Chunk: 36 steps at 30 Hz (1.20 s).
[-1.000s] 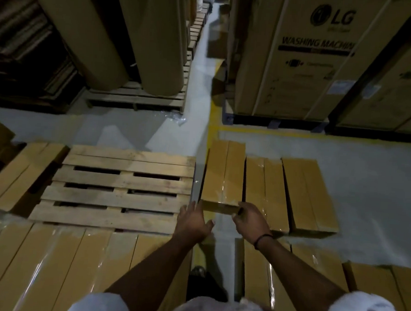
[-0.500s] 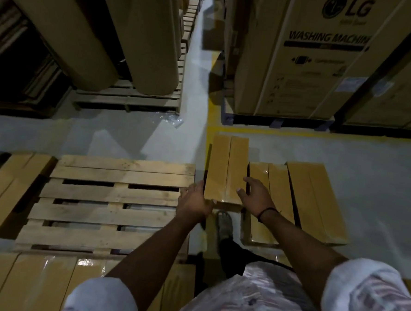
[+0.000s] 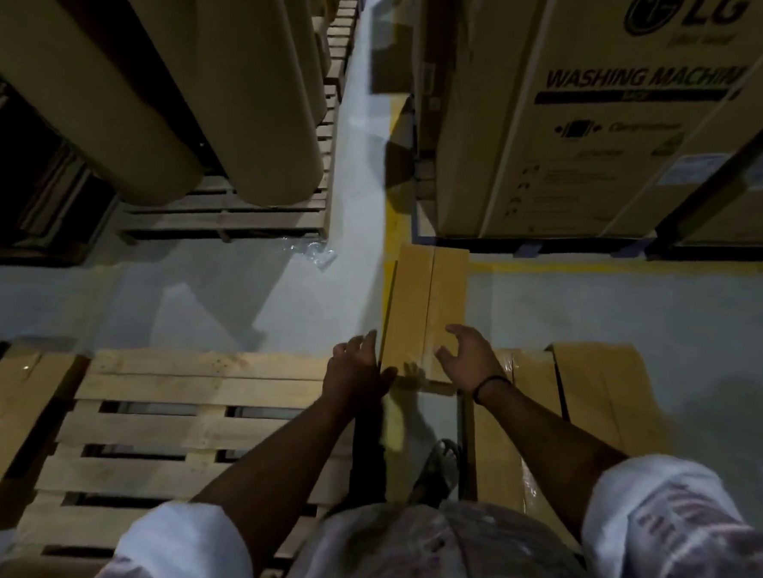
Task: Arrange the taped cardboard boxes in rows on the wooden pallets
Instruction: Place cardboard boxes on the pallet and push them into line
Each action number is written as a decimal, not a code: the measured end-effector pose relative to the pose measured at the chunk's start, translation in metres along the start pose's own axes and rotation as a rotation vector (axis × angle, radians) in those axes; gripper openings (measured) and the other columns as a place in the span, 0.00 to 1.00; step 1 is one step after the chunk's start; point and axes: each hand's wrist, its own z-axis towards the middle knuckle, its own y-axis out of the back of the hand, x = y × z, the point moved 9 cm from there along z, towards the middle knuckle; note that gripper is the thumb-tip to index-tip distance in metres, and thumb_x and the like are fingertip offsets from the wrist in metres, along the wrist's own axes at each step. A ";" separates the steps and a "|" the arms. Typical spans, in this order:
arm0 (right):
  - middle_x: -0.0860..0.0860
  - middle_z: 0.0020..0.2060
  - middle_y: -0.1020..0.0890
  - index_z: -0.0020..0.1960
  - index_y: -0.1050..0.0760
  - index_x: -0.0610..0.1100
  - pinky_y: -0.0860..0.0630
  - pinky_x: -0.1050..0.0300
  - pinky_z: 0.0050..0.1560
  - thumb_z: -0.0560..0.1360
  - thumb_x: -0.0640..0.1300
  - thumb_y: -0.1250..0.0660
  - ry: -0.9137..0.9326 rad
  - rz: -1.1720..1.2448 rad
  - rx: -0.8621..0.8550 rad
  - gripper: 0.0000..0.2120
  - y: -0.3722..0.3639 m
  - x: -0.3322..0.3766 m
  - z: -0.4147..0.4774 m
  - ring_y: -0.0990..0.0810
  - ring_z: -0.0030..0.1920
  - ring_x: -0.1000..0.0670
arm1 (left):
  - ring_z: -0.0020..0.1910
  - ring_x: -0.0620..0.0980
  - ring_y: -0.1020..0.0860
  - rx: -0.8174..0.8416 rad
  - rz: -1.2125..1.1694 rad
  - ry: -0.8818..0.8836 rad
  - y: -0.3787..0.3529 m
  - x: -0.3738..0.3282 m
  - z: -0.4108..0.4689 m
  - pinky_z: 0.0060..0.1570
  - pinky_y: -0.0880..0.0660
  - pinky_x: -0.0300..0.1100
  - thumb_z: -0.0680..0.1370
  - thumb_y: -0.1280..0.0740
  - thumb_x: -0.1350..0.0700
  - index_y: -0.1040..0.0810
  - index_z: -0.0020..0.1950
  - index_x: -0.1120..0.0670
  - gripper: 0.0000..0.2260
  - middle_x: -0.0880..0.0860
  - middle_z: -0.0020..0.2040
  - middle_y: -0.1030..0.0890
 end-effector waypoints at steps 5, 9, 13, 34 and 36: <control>0.44 0.75 0.31 0.77 0.33 0.44 0.33 0.49 0.72 0.81 0.51 0.34 -0.045 0.039 -0.027 0.27 0.023 -0.003 0.058 0.31 0.73 0.41 | 0.68 0.65 0.27 0.016 -0.031 -0.006 0.035 -0.029 0.071 0.64 0.27 0.58 0.78 0.31 0.39 0.39 0.80 0.55 0.37 0.60 0.72 0.27; 0.44 0.75 0.31 0.76 0.33 0.44 0.33 0.49 0.73 0.81 0.51 0.34 -0.107 0.064 -0.009 0.27 0.021 -0.009 0.100 0.31 0.73 0.42 | 0.73 0.64 0.33 0.081 -0.048 -0.017 0.042 -0.045 0.132 0.67 0.30 0.57 0.79 0.32 0.40 0.43 0.82 0.54 0.37 0.58 0.76 0.31; 0.43 0.74 0.29 0.76 0.32 0.43 0.33 0.49 0.73 0.80 0.51 0.34 -0.213 0.067 0.002 0.27 0.012 -0.030 0.147 0.30 0.73 0.42 | 0.72 0.64 0.32 0.163 -0.128 0.018 0.021 -0.039 0.201 0.67 0.30 0.58 0.79 0.33 0.39 0.43 0.83 0.53 0.37 0.59 0.75 0.31; 0.50 0.80 0.66 0.81 0.50 0.54 0.37 0.35 0.74 0.75 0.61 0.30 -0.388 -0.132 0.021 0.43 -0.191 -0.321 0.498 0.51 0.79 0.35 | 0.76 0.68 0.39 0.284 -0.005 0.027 -0.377 0.087 0.518 0.67 0.33 0.67 0.79 0.34 0.41 0.43 0.77 0.42 0.30 0.59 0.77 0.42; 0.51 0.80 0.66 0.82 0.50 0.55 0.38 0.39 0.75 0.75 0.60 0.29 -0.358 -0.094 0.058 0.44 -0.197 -0.324 0.497 0.49 0.79 0.36 | 0.73 0.67 0.34 0.293 -0.106 0.118 -0.382 0.091 0.521 0.67 0.31 0.60 0.79 0.30 0.45 0.41 0.79 0.44 0.32 0.59 0.76 0.42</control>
